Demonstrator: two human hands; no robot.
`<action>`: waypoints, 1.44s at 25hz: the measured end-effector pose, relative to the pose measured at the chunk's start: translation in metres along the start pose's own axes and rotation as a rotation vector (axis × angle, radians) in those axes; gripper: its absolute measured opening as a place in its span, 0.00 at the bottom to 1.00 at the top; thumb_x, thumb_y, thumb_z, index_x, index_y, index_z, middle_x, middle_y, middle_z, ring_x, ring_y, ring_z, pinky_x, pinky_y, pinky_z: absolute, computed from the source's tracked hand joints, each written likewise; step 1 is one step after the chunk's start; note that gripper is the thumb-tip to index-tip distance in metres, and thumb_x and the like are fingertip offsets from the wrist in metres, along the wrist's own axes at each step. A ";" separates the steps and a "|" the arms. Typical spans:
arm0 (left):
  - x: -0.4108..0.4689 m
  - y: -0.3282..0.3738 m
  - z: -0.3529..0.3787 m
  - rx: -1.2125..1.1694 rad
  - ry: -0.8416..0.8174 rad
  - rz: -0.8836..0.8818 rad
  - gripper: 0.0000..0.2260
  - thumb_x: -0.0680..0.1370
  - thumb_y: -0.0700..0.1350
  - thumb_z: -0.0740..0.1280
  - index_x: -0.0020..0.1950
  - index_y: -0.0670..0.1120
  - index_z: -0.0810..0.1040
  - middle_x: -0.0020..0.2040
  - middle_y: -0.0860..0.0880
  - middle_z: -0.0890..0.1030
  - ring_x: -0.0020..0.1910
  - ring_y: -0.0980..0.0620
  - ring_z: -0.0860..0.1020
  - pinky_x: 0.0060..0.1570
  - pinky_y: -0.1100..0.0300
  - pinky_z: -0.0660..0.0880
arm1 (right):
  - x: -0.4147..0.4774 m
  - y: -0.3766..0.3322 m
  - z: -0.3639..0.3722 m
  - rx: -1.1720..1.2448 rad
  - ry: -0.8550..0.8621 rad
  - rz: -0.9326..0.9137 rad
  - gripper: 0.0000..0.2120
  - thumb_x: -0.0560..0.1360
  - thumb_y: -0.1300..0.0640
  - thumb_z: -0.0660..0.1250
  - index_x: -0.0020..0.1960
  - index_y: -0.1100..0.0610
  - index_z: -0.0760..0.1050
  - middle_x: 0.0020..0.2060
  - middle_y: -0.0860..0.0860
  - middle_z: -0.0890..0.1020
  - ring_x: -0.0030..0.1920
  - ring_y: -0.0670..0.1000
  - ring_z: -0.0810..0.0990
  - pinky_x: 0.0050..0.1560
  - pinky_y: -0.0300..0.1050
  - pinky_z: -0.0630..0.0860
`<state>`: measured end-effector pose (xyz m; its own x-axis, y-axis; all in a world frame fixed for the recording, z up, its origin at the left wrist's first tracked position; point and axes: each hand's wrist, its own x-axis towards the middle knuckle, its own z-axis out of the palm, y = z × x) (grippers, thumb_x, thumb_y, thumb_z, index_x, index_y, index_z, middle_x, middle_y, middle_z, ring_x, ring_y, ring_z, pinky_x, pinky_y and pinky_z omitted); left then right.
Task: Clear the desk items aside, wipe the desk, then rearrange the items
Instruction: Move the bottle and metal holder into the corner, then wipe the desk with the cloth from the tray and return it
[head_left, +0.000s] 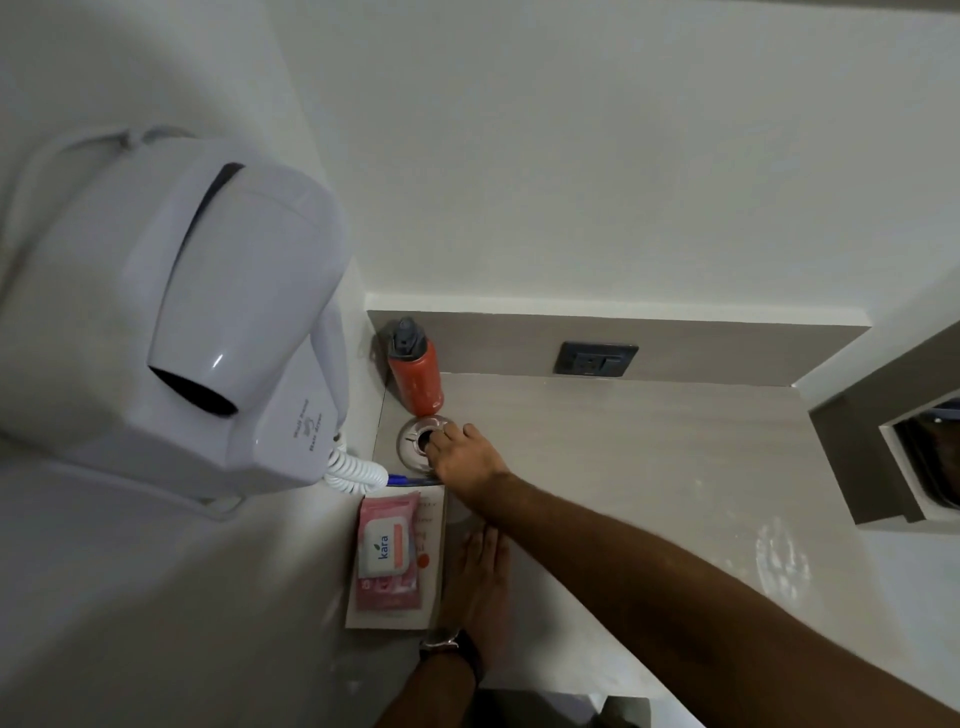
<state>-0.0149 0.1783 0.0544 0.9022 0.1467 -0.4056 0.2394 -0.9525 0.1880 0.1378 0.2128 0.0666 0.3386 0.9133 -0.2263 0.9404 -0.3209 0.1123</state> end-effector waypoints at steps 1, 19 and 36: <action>0.004 0.002 0.000 0.025 -0.005 -0.030 0.20 0.67 0.54 0.70 0.53 0.46 0.87 0.54 0.46 0.87 0.55 0.50 0.85 0.67 0.50 0.68 | -0.001 0.003 0.003 0.030 0.012 -0.003 0.24 0.80 0.58 0.70 0.75 0.59 0.72 0.73 0.58 0.75 0.73 0.59 0.73 0.72 0.53 0.71; 0.166 0.153 -0.021 0.043 0.142 0.170 0.31 0.79 0.39 0.55 0.81 0.40 0.48 0.83 0.41 0.49 0.82 0.42 0.49 0.79 0.47 0.56 | -0.374 0.292 0.111 0.279 0.026 0.859 0.18 0.84 0.52 0.63 0.71 0.54 0.76 0.70 0.52 0.77 0.69 0.57 0.75 0.67 0.51 0.69; 0.197 0.170 -0.010 0.105 0.047 0.032 0.25 0.75 0.42 0.72 0.71 0.47 0.71 0.78 0.43 0.64 0.75 0.42 0.63 0.68 0.46 0.70 | -0.460 0.501 0.193 0.698 0.188 1.600 0.30 0.82 0.59 0.67 0.79 0.66 0.59 0.71 0.68 0.73 0.72 0.69 0.73 0.76 0.63 0.70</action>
<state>0.2071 0.0473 0.0150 0.9251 0.1252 -0.3584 0.1730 -0.9794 0.1043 0.4591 -0.4162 0.0402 0.9006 -0.3818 -0.2077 -0.4312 -0.8445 -0.3176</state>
